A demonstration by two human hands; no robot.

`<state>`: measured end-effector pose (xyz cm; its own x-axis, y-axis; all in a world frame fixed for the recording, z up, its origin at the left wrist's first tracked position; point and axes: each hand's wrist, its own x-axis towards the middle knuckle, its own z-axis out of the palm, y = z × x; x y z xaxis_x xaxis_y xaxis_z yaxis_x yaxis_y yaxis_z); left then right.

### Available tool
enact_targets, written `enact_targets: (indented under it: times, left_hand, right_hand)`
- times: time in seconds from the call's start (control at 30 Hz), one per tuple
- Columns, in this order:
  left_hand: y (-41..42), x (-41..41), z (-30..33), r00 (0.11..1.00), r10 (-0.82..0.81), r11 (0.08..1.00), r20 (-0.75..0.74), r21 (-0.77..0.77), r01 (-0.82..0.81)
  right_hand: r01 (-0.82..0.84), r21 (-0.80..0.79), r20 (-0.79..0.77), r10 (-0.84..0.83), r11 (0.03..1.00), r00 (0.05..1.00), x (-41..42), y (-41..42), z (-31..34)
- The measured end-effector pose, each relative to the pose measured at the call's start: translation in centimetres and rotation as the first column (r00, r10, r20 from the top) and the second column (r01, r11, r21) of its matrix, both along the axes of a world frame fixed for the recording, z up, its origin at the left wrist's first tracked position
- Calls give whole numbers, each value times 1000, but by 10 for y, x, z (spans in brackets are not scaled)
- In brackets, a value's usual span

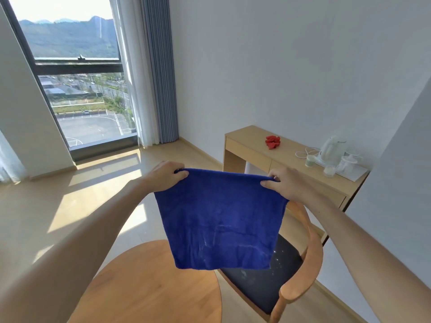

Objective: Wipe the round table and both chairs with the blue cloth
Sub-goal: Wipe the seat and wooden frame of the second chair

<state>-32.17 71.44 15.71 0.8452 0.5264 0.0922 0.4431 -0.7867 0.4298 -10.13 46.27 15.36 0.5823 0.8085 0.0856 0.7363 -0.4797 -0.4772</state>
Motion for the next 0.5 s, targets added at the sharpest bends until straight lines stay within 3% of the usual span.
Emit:
enact_targets:
  times: [0.1,0.2,0.33,0.5]
  left_hand:
    - [-16,13,-8,986,167,970,-6,-177,-165]
    - [-35,28,-20,961,275,877,-12,-407,-256]
    - [-77,52,-28,957,291,604,13,-778,-173]
    - [-96,55,-17,946,324,306,0,-946,-105]
  right_hand:
    - [91,-16,-21,-91,996,996,-8,13,-7]
    - [165,17,-141,-161,986,977,-24,25,-13]
    - [60,42,-254,-48,997,966,-60,47,-18]
    - [-229,-50,-368,196,972,909,-76,42,0]
